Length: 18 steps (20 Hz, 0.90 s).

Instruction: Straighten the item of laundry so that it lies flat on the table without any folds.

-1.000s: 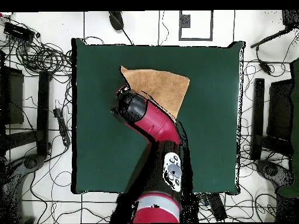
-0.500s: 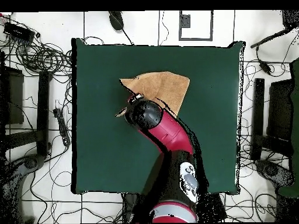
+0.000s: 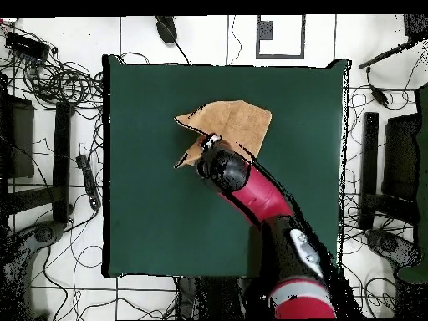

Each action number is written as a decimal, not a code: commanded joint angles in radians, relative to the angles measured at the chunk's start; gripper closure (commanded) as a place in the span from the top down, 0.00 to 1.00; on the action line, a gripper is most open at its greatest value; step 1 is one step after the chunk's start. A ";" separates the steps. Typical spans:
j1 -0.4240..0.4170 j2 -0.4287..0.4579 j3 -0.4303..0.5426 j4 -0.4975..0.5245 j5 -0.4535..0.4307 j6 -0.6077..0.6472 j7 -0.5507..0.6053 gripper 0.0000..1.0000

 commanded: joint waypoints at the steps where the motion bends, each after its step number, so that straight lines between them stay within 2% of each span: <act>1: -0.157 0.204 0.429 0.020 -0.176 -0.269 0.166 0.00; 6: -0.229 0.285 0.605 -0.043 -0.269 -0.281 0.198 0.00; 10: -0.237 0.294 0.645 -0.069 -0.268 -0.220 0.180 0.00; 14: -0.178 0.237 0.565 -0.081 -0.202 -0.130 0.163 0.00; 16: -0.124 0.184 0.445 -0.087 -0.169 -0.046 0.134 0.00; 18: -0.157 0.180 0.446 -0.087 -0.205 0.010 0.092 0.00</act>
